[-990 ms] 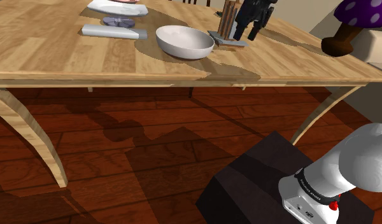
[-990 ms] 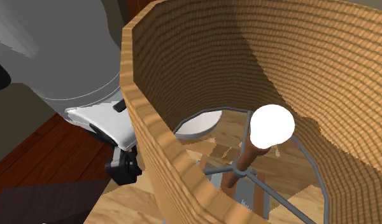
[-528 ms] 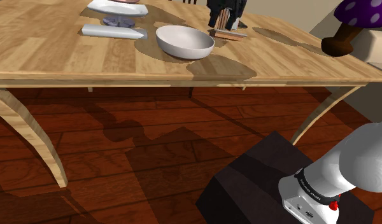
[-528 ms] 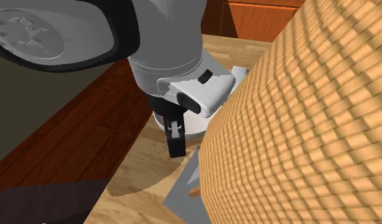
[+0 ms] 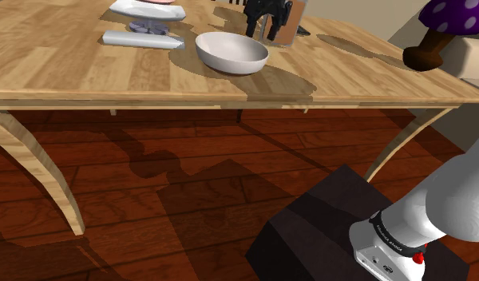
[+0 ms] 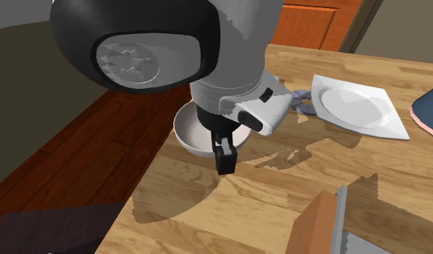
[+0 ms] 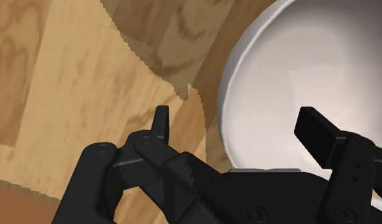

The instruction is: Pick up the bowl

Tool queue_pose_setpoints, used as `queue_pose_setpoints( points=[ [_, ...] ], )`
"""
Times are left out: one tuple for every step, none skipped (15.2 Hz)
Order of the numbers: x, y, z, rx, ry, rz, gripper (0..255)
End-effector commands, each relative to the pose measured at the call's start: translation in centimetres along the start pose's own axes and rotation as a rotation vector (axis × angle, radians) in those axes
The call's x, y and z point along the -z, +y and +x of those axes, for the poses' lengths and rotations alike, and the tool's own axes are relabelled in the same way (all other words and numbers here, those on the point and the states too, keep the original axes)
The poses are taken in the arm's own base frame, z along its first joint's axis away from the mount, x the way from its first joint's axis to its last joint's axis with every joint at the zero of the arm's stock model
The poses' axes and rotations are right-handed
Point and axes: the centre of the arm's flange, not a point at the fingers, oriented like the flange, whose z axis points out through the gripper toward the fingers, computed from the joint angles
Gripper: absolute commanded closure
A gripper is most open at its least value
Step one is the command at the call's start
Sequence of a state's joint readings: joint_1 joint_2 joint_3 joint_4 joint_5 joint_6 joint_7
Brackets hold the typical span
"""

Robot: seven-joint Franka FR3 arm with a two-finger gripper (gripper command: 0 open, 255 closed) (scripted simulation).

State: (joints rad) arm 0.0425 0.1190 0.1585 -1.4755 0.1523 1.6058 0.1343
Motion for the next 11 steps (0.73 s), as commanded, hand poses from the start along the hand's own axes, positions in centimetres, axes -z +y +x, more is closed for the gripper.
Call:
queue_pose_setpoints(
  points=[
    [-1.01, 0.03, -0.01, 0.0, 0.001, 0.0, 0],
    [-1.83, 0.17, 0.0, 0.0, 0.001, 0.0, 0],
    [-1.83, 0.17, -0.01, 0.0, 0.001, 0.0, 0],
    [-1.83, 0.17, 0.0, 0.0, 0.001, 0.0, 0],
    [-1.82, 0.18, -0.01, 0.0, 0.001, 0.0, 255],
    [-1.8, 0.18, -0.04, 0.0, 0.001, 0.0, 255],
    [-1.81, 0.18, -0.05, 0.0, 0.001, 0.0, 255],
    [-1.81, 0.17, -0.05, 0.0, 0.001, 0.0, 255],
    [-1.81, 0.17, -0.05, 0.0, 0.001, 0.0, 255],
    [-1.81, 0.17, -0.06, 0.0, 0.001, 0.0, 255],
    [-1.8, 0.18, -0.06, 0.0, 0.001, 0.0, 255]
  ],
)
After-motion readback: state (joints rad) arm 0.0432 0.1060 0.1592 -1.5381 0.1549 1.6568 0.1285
